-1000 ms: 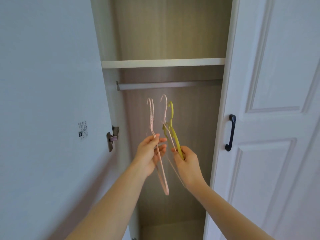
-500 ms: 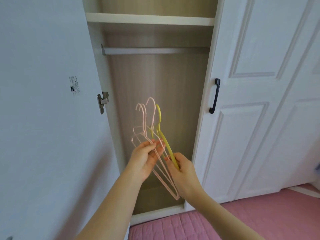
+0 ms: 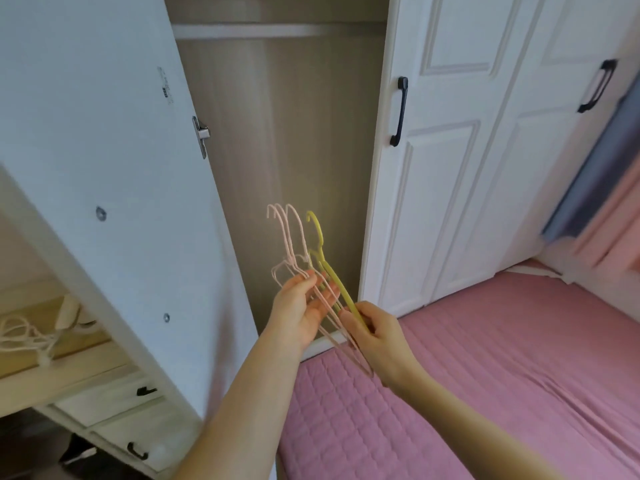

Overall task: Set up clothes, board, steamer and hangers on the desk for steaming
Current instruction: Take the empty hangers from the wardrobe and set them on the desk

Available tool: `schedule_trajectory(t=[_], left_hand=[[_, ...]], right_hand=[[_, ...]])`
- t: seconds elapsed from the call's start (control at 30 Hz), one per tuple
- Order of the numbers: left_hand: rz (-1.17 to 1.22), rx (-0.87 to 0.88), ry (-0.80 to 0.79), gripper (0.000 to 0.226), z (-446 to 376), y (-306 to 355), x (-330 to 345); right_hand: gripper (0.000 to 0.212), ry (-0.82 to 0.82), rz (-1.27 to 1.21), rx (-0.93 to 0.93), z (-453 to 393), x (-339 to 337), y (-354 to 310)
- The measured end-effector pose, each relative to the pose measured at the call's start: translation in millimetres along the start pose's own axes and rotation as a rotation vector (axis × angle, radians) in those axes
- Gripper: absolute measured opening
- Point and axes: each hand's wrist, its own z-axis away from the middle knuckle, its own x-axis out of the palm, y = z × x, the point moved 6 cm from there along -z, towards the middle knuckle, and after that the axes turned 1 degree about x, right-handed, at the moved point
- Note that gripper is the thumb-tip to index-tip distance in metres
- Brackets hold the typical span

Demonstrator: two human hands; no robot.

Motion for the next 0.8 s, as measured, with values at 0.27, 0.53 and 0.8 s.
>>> schedule_trajectory(t=[0.27, 0.53, 0.8], left_hand=[[-0.086, -0.103, 0.023, 0.016, 41, -34, -30], [-0.022, -0.261, 0.028, 0.022, 78, -66, -56], [0.197, -0.301, -0.033, 0.008, 114, -70, -69]], right_hand=[[0.013, 0.068, 0.023, 0.049, 81, 12, 3], [0.011, 0.059, 0.013, 0.149, 142, 14, 12], [0.011, -0.035, -0.056, 0.153, 198, 16, 21]])
